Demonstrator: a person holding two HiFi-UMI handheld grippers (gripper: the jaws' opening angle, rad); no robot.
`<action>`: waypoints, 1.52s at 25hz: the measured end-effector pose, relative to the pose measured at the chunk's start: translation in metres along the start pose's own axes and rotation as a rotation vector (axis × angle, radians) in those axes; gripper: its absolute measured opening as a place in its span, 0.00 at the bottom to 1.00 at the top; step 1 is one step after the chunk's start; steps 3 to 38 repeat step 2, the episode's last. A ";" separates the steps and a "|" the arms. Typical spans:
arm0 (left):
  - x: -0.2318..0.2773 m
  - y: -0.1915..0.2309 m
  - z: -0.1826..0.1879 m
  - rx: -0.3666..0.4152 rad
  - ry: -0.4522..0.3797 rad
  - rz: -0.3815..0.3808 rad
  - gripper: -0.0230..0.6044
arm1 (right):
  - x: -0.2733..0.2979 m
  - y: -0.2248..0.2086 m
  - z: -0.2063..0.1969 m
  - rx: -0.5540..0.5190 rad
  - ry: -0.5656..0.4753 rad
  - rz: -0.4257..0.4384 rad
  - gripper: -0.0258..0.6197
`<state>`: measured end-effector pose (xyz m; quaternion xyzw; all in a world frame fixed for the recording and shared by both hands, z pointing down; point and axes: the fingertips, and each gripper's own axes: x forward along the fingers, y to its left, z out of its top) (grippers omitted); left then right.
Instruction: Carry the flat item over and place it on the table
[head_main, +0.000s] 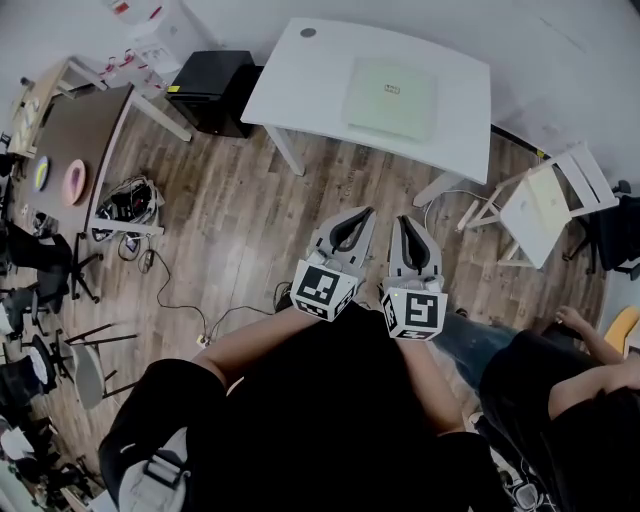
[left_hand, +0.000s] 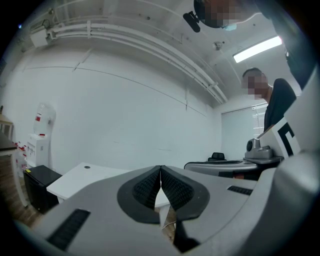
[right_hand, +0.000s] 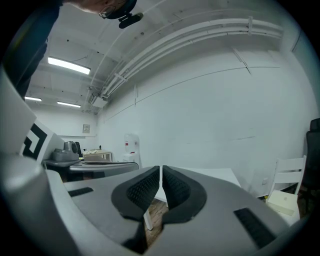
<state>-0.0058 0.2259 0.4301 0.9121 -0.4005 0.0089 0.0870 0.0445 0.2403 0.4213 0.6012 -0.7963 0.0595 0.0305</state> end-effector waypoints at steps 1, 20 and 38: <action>0.002 0.002 0.001 0.004 -0.001 0.000 0.06 | 0.003 -0.001 0.000 -0.002 0.002 -0.002 0.10; 0.005 0.004 0.001 0.008 -0.001 0.000 0.06 | 0.005 -0.002 -0.001 -0.004 0.004 -0.003 0.10; 0.005 0.004 0.001 0.008 -0.001 0.000 0.06 | 0.005 -0.002 -0.001 -0.004 0.004 -0.003 0.10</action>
